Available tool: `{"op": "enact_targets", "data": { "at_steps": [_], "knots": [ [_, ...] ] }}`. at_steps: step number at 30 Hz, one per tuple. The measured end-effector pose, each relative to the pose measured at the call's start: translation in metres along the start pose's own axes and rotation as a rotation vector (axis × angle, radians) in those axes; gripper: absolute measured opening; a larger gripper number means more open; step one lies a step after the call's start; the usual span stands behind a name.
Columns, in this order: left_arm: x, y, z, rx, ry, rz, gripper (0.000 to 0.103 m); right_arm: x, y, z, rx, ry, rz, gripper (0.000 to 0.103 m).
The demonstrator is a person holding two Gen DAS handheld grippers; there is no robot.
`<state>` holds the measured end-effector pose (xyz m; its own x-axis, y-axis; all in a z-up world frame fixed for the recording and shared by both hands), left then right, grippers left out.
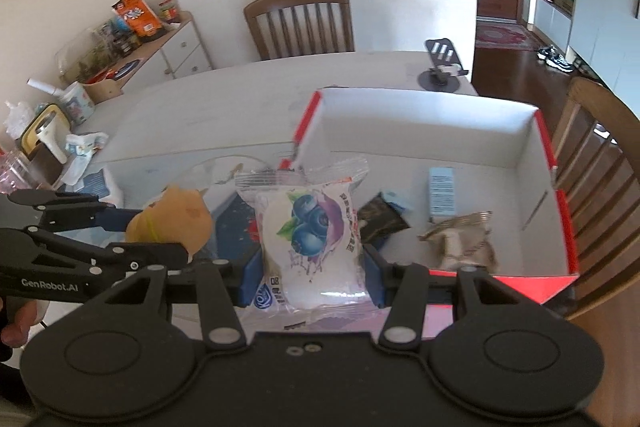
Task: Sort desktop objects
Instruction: 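Carry the yellow toy and blueberry bun bag over the red box with both tools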
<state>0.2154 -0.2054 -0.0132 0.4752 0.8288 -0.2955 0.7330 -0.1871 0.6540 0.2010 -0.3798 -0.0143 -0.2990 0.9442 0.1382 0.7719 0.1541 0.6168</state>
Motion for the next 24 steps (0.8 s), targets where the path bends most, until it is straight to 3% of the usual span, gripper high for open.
{"op": "enact_targets", "data": {
  "at_steps": [24],
  "knots": [
    [-0.025,0.071,0.089,0.045,0.051,0.141,0.053,-0.074,0.025,0.032,0.04,-0.136,0.014,0.05]
  ]
}}
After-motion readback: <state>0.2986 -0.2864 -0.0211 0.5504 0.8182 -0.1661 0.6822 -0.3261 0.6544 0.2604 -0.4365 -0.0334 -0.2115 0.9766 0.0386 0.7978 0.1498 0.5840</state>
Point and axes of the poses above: each gripper's, at about its wrist camera, not at the fingertips, and z roughly the way its jaws point, x to its left, y to its top, the point moved 3 cm from there along z, roughly the way its jaws point, and after that the axes turned 5 degrees about -y, right-handed, at the moved point
